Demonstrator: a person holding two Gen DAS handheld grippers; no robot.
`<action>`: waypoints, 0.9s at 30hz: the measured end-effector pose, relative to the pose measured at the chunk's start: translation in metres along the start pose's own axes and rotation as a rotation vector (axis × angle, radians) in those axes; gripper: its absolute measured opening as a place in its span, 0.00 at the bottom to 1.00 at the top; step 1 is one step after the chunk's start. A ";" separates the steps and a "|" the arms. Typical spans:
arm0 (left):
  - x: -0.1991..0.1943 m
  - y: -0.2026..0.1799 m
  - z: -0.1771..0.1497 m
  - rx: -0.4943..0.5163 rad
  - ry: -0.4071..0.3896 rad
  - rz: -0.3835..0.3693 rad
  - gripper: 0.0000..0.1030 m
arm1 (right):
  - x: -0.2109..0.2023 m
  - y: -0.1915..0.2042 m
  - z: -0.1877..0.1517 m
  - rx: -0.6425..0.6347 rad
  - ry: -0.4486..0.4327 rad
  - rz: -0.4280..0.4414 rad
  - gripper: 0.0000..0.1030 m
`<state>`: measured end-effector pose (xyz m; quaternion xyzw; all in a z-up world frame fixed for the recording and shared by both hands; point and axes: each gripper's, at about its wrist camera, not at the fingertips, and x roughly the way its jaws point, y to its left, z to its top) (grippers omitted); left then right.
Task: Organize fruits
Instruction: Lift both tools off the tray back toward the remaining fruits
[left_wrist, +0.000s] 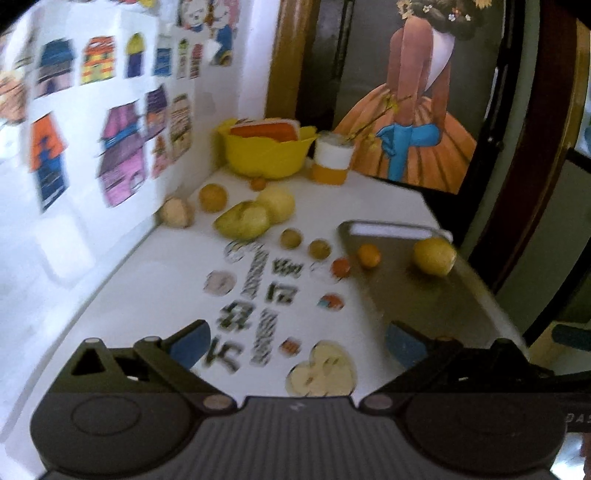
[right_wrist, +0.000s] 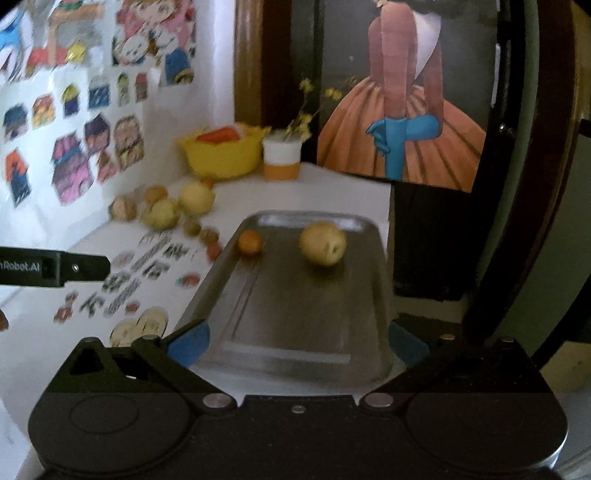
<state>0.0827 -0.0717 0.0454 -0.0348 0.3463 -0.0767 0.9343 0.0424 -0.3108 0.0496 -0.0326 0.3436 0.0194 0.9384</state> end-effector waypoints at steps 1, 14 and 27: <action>-0.002 0.005 -0.005 -0.002 0.007 0.005 0.99 | -0.002 0.004 -0.004 -0.002 0.009 0.004 0.99; -0.021 0.070 -0.016 -0.057 0.034 0.152 1.00 | -0.003 0.056 -0.004 -0.070 0.086 0.127 0.99; -0.004 0.098 0.005 -0.127 0.017 0.208 1.00 | 0.019 0.085 0.041 -0.138 0.021 0.208 0.99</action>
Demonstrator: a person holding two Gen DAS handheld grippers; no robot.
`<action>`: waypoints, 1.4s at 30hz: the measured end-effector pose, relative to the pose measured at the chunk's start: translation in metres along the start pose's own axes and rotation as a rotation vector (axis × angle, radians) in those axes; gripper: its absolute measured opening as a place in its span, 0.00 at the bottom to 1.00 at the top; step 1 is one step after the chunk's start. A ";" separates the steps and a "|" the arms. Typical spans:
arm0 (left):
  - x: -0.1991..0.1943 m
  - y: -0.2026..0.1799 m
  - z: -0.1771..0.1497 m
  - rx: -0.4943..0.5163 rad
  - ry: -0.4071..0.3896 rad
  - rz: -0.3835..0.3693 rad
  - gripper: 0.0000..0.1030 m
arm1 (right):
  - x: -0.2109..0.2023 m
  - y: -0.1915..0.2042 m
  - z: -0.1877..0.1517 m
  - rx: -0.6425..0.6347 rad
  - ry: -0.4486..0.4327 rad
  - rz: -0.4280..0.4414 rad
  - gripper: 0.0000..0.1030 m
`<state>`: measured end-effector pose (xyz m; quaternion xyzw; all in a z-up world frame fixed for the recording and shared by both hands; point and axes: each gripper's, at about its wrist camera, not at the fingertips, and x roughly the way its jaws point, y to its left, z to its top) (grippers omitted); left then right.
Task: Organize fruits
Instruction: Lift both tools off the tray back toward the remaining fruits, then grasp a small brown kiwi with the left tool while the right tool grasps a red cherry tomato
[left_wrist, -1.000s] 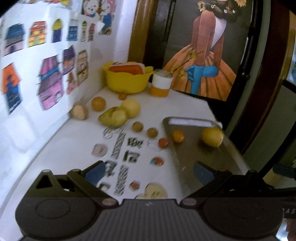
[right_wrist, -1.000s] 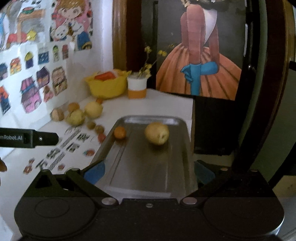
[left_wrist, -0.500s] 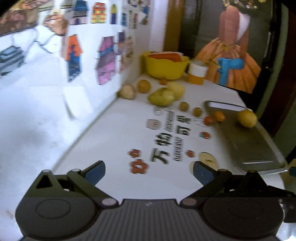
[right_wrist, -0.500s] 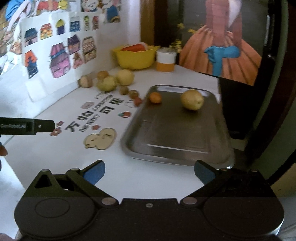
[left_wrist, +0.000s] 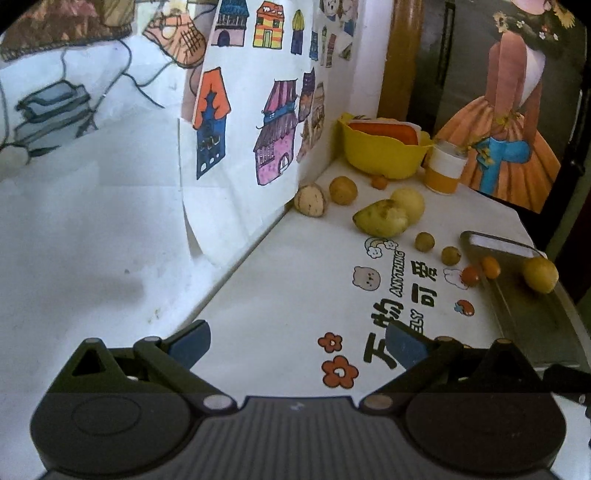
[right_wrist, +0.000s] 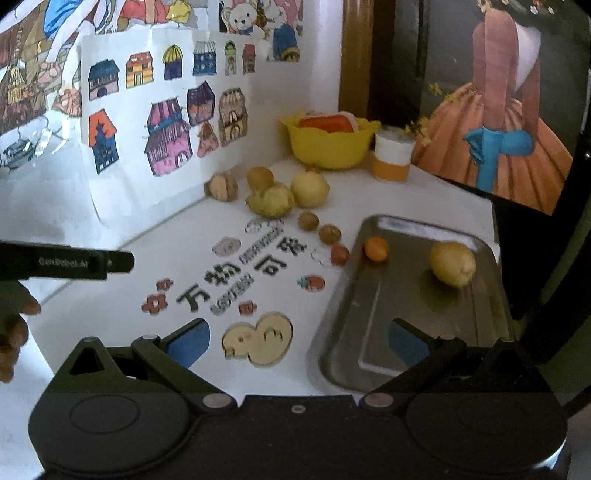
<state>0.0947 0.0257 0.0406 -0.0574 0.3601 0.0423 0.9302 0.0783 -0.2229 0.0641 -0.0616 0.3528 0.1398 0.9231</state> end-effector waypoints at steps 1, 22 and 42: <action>0.003 -0.001 0.001 -0.003 0.002 -0.001 1.00 | 0.001 -0.001 0.003 -0.006 -0.015 0.001 0.99; 0.092 -0.051 0.046 -0.009 0.039 -0.082 1.00 | 0.091 -0.042 0.046 -0.189 -0.006 0.017 0.90; 0.162 -0.118 0.056 -0.051 0.097 -0.342 0.87 | 0.158 -0.050 0.046 -0.399 0.071 0.039 0.46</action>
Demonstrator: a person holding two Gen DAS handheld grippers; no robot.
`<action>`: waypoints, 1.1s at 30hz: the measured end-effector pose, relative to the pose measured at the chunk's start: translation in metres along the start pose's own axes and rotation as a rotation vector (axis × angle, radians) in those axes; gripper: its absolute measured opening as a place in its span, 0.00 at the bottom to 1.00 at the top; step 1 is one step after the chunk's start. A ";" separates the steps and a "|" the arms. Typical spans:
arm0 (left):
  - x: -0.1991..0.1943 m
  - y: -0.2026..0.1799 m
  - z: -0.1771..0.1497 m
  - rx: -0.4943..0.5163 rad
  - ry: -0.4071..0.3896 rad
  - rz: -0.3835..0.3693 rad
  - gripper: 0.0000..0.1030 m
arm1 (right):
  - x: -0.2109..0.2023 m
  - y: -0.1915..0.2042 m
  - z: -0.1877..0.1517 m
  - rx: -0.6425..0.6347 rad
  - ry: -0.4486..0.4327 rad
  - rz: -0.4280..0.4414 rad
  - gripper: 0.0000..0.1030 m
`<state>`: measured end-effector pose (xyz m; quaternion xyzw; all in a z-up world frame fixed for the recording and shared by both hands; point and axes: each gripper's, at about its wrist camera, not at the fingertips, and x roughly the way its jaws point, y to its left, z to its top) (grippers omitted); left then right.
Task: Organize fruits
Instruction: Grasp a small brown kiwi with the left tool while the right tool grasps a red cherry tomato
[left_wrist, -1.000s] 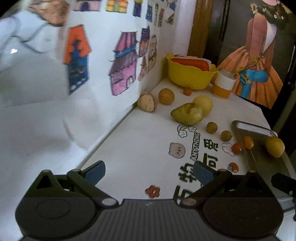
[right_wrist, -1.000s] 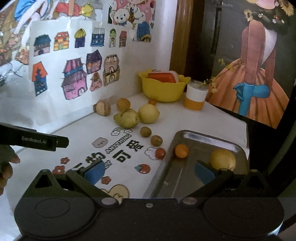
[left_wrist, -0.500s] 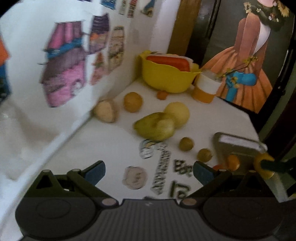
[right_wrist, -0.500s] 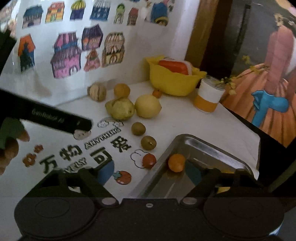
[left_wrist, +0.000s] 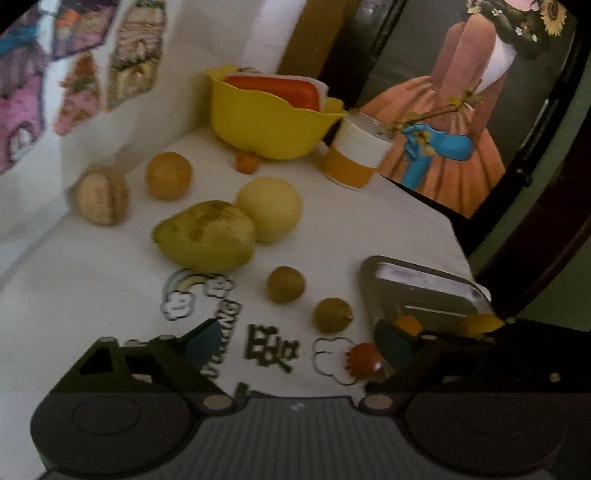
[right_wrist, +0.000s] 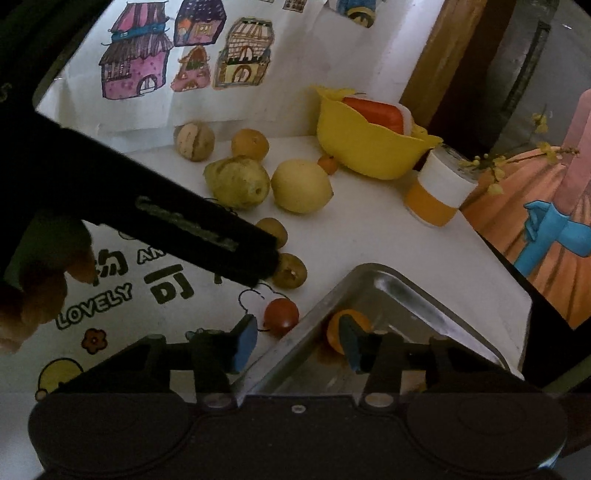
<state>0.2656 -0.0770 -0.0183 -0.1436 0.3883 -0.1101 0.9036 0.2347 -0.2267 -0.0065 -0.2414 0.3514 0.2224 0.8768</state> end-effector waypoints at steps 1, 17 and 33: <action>0.003 -0.001 0.000 0.000 0.002 -0.008 0.84 | 0.002 0.000 0.000 -0.005 0.001 0.001 0.45; 0.026 -0.016 0.003 0.022 0.027 -0.035 0.42 | 0.012 0.009 0.003 -0.082 -0.006 0.013 0.35; 0.023 -0.007 0.006 -0.029 0.038 -0.003 0.28 | 0.013 0.018 0.005 -0.142 -0.016 -0.013 0.22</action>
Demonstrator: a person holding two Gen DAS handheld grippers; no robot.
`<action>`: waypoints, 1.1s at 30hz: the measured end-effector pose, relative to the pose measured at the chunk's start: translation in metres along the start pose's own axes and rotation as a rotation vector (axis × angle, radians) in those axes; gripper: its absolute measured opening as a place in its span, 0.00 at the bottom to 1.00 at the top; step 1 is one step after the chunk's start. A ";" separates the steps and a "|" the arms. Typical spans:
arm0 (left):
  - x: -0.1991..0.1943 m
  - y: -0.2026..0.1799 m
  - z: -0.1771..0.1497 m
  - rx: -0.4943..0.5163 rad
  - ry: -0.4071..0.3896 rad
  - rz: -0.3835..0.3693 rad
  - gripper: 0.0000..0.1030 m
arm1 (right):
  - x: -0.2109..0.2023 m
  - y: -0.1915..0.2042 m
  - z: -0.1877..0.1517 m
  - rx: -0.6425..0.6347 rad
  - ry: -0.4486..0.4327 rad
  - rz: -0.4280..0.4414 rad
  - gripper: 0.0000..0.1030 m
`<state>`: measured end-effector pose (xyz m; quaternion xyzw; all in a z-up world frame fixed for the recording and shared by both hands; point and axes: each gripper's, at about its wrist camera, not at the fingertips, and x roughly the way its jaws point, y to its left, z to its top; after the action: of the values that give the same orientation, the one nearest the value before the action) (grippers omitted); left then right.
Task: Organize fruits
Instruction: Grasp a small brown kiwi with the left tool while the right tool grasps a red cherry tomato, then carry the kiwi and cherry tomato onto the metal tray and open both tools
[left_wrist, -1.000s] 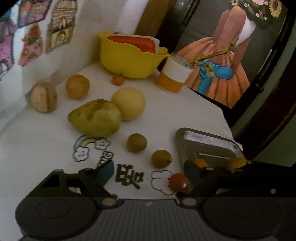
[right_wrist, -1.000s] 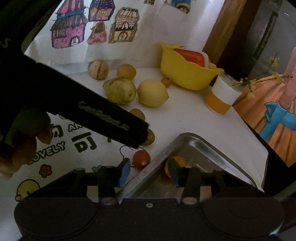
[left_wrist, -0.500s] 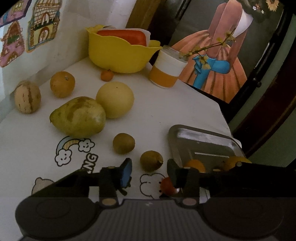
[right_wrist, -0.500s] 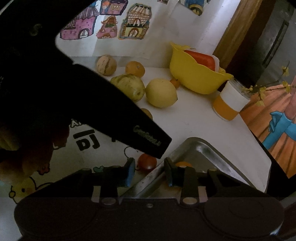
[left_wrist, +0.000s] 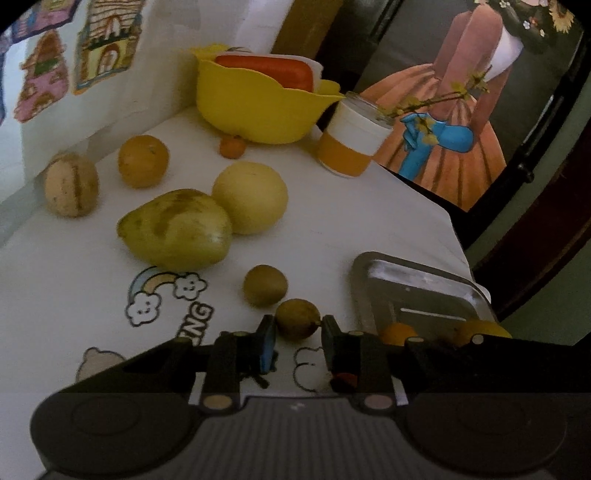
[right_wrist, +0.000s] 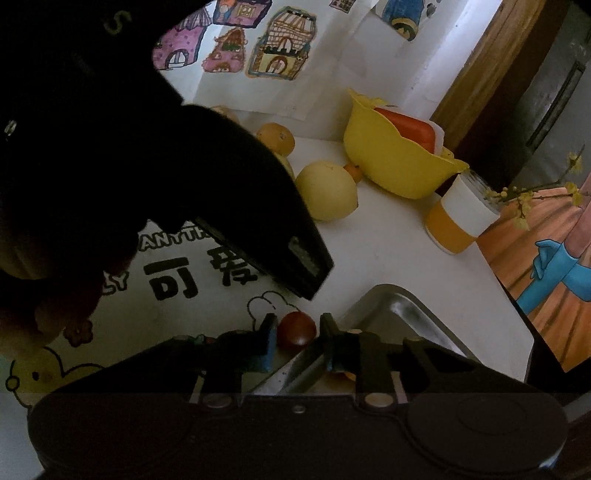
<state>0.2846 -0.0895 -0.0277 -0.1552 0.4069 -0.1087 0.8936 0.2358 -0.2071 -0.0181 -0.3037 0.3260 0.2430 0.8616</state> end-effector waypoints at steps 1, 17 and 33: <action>-0.001 0.002 0.000 -0.002 -0.001 0.003 0.28 | -0.001 0.002 0.000 -0.005 0.001 -0.002 0.22; -0.037 0.014 -0.006 -0.019 -0.035 0.029 0.28 | -0.028 0.009 -0.002 0.058 -0.047 -0.074 0.21; -0.047 -0.053 -0.035 0.072 -0.010 -0.069 0.28 | -0.093 -0.025 -0.063 0.195 0.013 -0.226 0.21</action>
<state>0.2240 -0.1307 0.0021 -0.1376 0.3926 -0.1532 0.8964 0.1633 -0.2881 0.0189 -0.2548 0.3172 0.1099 0.9068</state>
